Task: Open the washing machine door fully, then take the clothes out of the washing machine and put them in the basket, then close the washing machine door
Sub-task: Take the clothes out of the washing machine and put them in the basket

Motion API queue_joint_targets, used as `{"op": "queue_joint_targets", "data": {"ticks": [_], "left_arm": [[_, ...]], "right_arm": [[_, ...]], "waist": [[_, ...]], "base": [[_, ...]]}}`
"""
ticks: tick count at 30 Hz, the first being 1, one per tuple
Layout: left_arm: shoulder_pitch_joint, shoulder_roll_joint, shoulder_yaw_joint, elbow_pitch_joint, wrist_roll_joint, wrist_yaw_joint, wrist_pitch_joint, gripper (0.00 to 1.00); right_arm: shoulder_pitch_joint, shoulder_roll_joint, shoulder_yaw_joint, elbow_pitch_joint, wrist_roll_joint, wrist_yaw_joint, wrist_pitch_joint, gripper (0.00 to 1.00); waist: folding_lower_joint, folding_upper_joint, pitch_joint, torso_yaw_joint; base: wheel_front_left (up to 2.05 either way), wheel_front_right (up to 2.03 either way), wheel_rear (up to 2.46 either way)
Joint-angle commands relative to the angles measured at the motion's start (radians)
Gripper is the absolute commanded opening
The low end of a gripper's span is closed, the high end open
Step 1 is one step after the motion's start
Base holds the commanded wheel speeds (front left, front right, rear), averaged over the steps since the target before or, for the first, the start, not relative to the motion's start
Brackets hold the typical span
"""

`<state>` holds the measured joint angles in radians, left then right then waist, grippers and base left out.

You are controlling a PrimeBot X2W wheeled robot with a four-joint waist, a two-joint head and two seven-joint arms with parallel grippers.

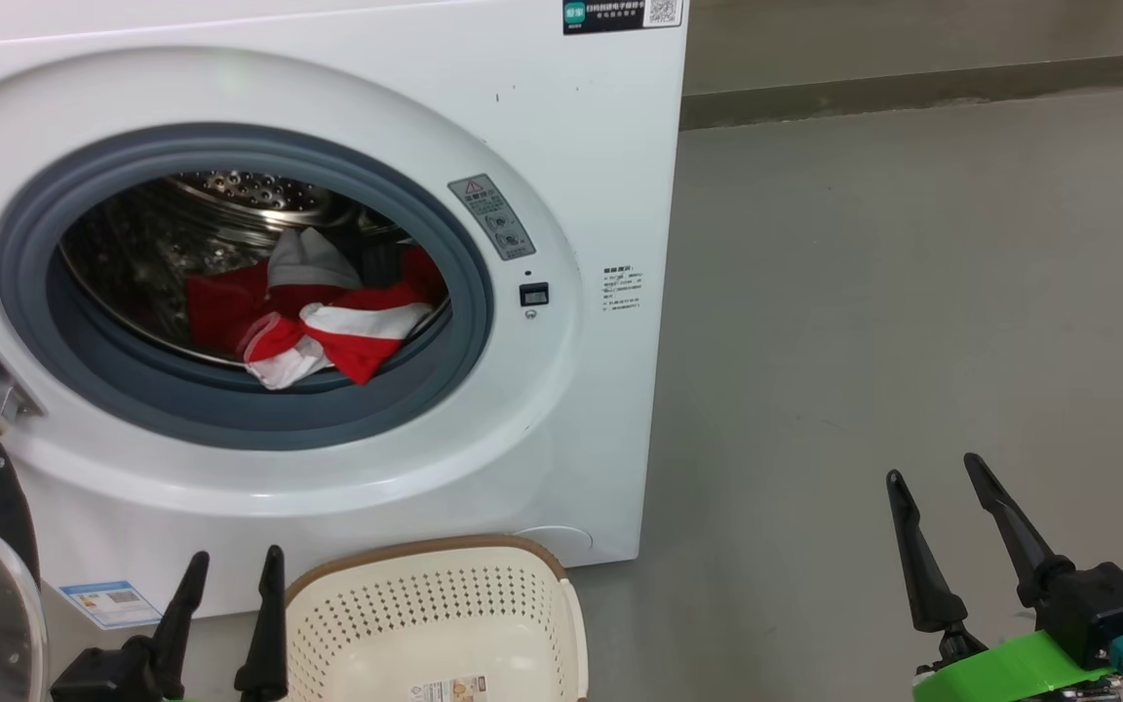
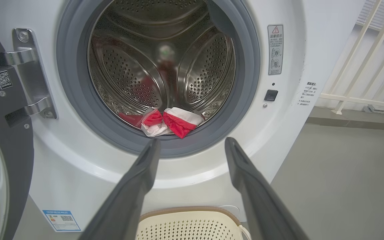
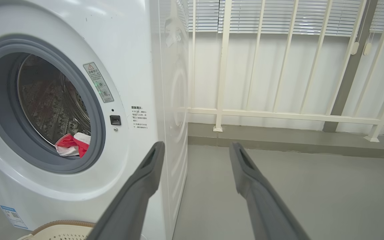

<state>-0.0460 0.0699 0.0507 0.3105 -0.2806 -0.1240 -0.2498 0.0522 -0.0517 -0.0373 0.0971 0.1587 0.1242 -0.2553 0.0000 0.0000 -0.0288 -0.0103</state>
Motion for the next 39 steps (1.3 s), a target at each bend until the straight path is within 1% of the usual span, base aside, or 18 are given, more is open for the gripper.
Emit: {"op": "queue_joint_targets", "data": {"ticks": [1,8,12,18,26,34,36,39], "left_arm": [[-0.041,0.01,0.031,-0.02,0.008,-0.002,-0.012,1.0],[-0.044,0.005,0.034,-0.026,0.011,0.0,-0.012,1.0],[-0.053,0.001,0.042,-0.031,0.015,0.013,-0.012,1.0],[-0.099,-0.009,0.057,-0.026,-0.008,0.028,-0.012,1.0],[-0.226,-0.013,0.051,0.012,-0.001,0.021,-0.012,1.0],[-0.347,-0.015,0.056,0.088,-0.01,0.015,-0.012,1.0],[-0.405,-0.015,0.069,0.124,-0.007,0.014,-0.012,1.0],[-0.442,-0.015,0.081,0.15,-0.015,0.012,-0.012,1.0]], "right_arm": [[-0.047,-0.01,0.027,-0.024,0.005,0.007,-0.006,1.0],[-0.052,-0.01,0.029,-0.026,0.003,0.007,-0.006,1.0],[-0.055,-0.01,0.032,-0.027,0.003,0.007,-0.006,1.0],[-0.066,-0.011,0.033,-0.032,0.003,0.007,-0.006,1.0],[-0.115,-0.011,0.023,-0.06,0.009,0.007,-0.006,1.0],[-0.154,-0.019,0.03,-0.068,0.01,0.007,-0.006,1.0],[-0.173,-0.02,0.037,-0.071,0.011,0.007,-0.006,1.0],[-0.187,-0.021,0.042,-0.073,0.012,0.007,-0.006,1.0]], "waist": [[0.0,0.0,0.003,0.002],[0.0,0.0,0.017,0.009],[0.0,0.0,0.028,0.013],[0.0,0.0,0.062,0.028],[0.0,0.0,0.152,0.044],[0.0,0.0,0.216,0.048],[0.0,0.0,0.246,0.044],[0.0,0.0,0.267,0.041]], "base": [[0.0,0.0,0.0],[0.0,0.0,0.0],[0.0,0.0,0.0],[0.0,0.0,0.0],[0.0,0.0,0.0],[0.0,0.0,0.0],[0.0,0.0,0.0],[0.0,0.0,0.0]]}}
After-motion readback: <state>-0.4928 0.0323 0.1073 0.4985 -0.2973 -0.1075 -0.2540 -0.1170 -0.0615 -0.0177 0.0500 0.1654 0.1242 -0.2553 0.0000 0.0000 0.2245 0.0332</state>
